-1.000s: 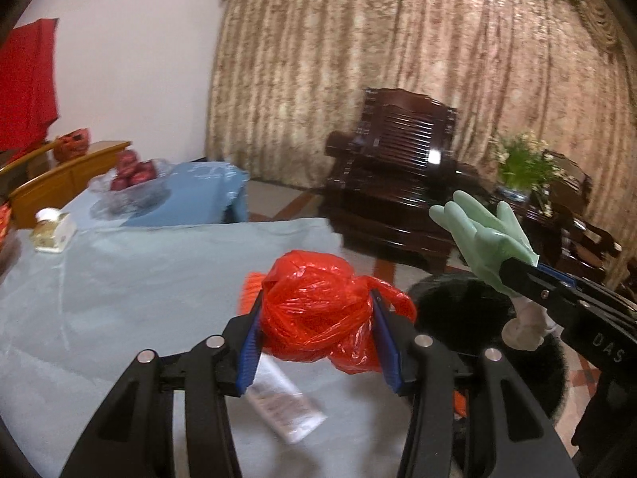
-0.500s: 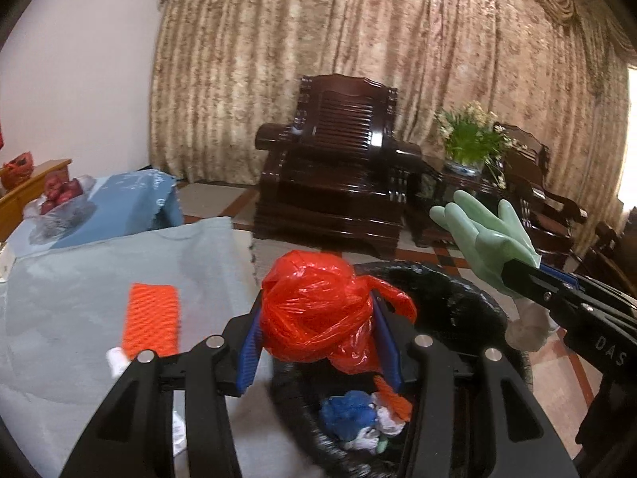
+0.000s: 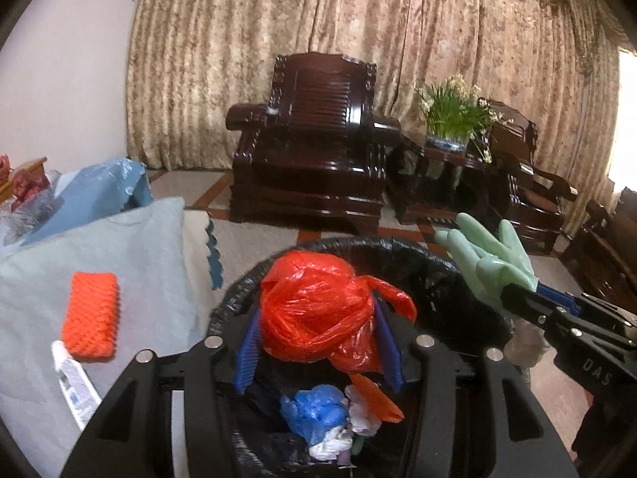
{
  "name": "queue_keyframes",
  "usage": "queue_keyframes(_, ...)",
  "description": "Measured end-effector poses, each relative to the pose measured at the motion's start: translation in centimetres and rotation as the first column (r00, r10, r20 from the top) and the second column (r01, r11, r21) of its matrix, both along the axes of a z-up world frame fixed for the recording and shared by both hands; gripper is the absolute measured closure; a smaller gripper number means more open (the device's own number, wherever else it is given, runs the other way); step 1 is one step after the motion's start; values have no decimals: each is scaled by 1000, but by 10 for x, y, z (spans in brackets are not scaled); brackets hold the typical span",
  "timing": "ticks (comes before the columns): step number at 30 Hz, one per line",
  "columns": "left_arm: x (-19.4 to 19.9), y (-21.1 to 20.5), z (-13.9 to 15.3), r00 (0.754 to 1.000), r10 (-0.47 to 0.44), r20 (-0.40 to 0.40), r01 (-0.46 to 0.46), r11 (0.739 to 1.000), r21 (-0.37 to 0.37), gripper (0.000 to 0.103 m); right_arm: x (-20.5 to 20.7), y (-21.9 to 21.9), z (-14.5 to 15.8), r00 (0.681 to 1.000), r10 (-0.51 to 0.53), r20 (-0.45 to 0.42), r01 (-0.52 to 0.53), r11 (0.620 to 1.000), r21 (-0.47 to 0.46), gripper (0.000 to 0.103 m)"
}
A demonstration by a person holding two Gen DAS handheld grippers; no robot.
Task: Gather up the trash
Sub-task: 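Carry the red bag and green gloves over the bin and open both tools, then grasp the second orange foam net with the right tool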
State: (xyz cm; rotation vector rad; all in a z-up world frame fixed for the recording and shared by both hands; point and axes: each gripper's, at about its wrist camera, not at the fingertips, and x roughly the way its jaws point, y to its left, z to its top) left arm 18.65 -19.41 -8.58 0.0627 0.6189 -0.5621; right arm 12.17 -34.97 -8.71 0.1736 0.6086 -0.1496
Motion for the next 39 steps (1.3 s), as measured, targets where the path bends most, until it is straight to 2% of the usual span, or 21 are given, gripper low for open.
queue_keyframes(2, 2, -3, -4, 1000, -2, -17, 2, 1000, 4, 47, 2, -4, -7, 1000, -7, -23, 7, 1000, -1, 75)
queue_keyframes(4, 4, -2, -7, 999, -3, -33, 3, 1000, 0, 45, 3, -7, -13, 999, -17, -42, 17, 1000, 0, 62)
queue_keyframes(6, 6, -1, -10, 999, 2, -48, -2, 1000, -3, 39, 2, -9, -17, 998, -36, -43, 35, 999, -10, 43)
queue_keyframes(7, 6, 1, -11, 999, 5, -51, -6, 1000, -4, 37, 1, -10, -18, 998, -42, -45, 41, 999, -13, 41)
queue_keyframes(9, 7, 6, -12, 999, 10, -53, -11, 1000, -8, 30, 0, -12, -20, 997, -57, -47, 56, 998, -21, 23)
queue_keyframes(11, 7, 11, -12, 998, 9, -62, -10, 1000, -19, 23, -2, -11, -20, 997, -70, -40, 69, 997, -29, 15)
queue_keyframes(17, 5, 29, -4, 998, 40, -38, -41, 999, -21, 22, -7, -6, -14, 997, -77, -16, 77, 997, -22, 11)
queue_keyframes(25, -5, 90, 20, 987, 156, 39, -155, 988, -19, 19, -2, 27, 7, 999, -31, 30, 31, 1000, 0, 7)
queue_keyframes(33, -20, 178, 21, 947, 311, 80, -313, 950, 17, 19, 15, 97, 10, 993, 106, 52, -107, 994, 18, 7)
queue_keyframes(39, -20, 236, 11, 907, 418, 59, -420, 906, 40, 19, 34, 151, 11, 976, 210, 57, -210, 978, 0, 7)
